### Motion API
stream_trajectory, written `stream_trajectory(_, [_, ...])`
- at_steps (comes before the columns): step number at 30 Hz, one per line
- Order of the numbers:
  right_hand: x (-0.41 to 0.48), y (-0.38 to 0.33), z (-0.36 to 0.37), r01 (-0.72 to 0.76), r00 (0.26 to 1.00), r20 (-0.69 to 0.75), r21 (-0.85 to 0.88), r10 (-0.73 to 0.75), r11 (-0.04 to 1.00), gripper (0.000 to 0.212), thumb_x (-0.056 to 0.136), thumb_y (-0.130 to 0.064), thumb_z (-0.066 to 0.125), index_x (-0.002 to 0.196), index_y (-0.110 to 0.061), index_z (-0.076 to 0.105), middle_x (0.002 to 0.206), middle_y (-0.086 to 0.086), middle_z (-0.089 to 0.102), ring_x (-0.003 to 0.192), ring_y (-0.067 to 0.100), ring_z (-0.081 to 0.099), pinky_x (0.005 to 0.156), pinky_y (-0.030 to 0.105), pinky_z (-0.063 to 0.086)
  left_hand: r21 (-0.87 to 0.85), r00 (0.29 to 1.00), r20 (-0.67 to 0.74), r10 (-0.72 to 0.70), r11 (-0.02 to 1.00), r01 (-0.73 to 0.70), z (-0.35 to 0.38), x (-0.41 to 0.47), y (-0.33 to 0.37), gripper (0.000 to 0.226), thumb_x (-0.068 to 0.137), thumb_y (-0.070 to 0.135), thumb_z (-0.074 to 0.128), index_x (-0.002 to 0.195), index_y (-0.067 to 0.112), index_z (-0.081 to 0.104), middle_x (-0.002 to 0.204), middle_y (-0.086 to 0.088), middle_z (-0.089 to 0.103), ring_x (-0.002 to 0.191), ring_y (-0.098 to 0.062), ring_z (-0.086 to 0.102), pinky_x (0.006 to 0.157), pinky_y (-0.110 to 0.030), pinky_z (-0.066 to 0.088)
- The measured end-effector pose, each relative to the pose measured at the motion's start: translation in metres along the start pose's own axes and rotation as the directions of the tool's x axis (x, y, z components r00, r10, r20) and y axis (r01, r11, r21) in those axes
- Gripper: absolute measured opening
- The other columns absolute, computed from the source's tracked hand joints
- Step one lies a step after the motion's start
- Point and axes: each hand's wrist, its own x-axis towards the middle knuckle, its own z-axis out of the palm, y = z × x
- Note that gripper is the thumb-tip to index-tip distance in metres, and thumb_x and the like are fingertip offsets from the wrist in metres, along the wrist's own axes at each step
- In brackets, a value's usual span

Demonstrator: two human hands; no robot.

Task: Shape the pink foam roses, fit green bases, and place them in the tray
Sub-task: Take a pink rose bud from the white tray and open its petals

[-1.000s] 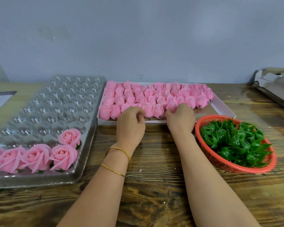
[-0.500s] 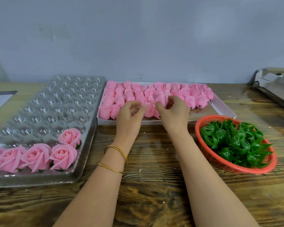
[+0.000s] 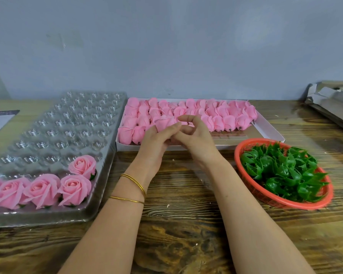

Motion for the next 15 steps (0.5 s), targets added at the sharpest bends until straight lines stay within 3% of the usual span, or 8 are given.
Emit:
stream_trajectory(2, [-0.0012,-0.0004,0.0000,-0.044,0.998,0.039,0.048,0.042,0.998,0.043,0.084,0.007,0.067,0.120,-0.008,0.048,0.086,0.010,0.073,0.080,0.023,0.071,0.085,0.037,0.058,0.002,1.000,-0.021,-0.013,1.000,0.013,0.0004,-0.0007,0.0011,0.017,0.092,0.012,0.065,0.097,-0.003,0.071,0.093,-0.013,0.074,0.092,-0.021,0.071,0.082,-0.032,0.056])
stream_trajectory(4, [-0.0023,-0.0014,0.0005,-0.074,0.995,0.075,0.105,0.066,0.992,0.044,0.084,0.013,0.065,0.120,-0.006,0.047,0.094,0.016,0.070,0.085,0.028,0.069,0.090,0.044,0.056,0.019,0.999,-0.046,-0.013,1.000,0.014,0.0002,-0.0010,0.0009,0.024,0.090,0.011,0.067,0.106,-0.006,0.069,0.100,-0.018,0.073,0.098,-0.028,0.070,0.089,-0.042,0.055])
stream_trajectory(7, [-0.0034,-0.0023,-0.0009,-0.095,0.989,0.129,0.135,0.077,0.986,0.048,0.084,0.018,0.060,0.124,-0.002,0.045,0.094,0.016,0.068,0.085,0.027,0.067,0.084,0.039,0.059,0.068,0.999,-0.050,-0.013,0.998,0.016,-0.0012,-0.0022,0.0000,0.023,0.087,0.014,0.072,0.106,0.001,0.071,0.104,-0.016,0.074,0.105,-0.031,0.069,0.094,-0.048,0.053])
stream_trajectory(11, [-0.0050,-0.0030,-0.0050,-0.111,0.977,0.194,0.117,0.087,0.987,0.053,0.084,0.018,0.059,0.132,-0.002,0.045,0.088,0.012,0.070,0.089,0.026,0.067,0.086,0.037,0.059,0.074,0.998,-0.043,-0.045,0.996,0.048,-0.0024,-0.0038,0.0003,0.005,0.082,0.017,0.077,0.086,0.016,0.079,0.099,-0.010,0.076,0.103,-0.026,0.070,0.092,-0.044,0.054])
stream_trajectory(15, [-0.0026,-0.0026,-0.0079,-0.151,0.972,0.204,0.165,0.117,0.975,0.060,0.072,0.007,0.067,0.128,-0.006,0.050,0.084,0.011,0.071,0.084,0.022,0.070,0.083,0.036,0.059,0.071,0.996,-0.074,-0.053,0.996,0.058,0.0019,-0.0050,-0.0001,0.010,0.087,0.016,0.073,0.093,0.010,0.077,0.100,-0.011,0.076,0.102,-0.023,0.071,0.094,-0.044,0.055])
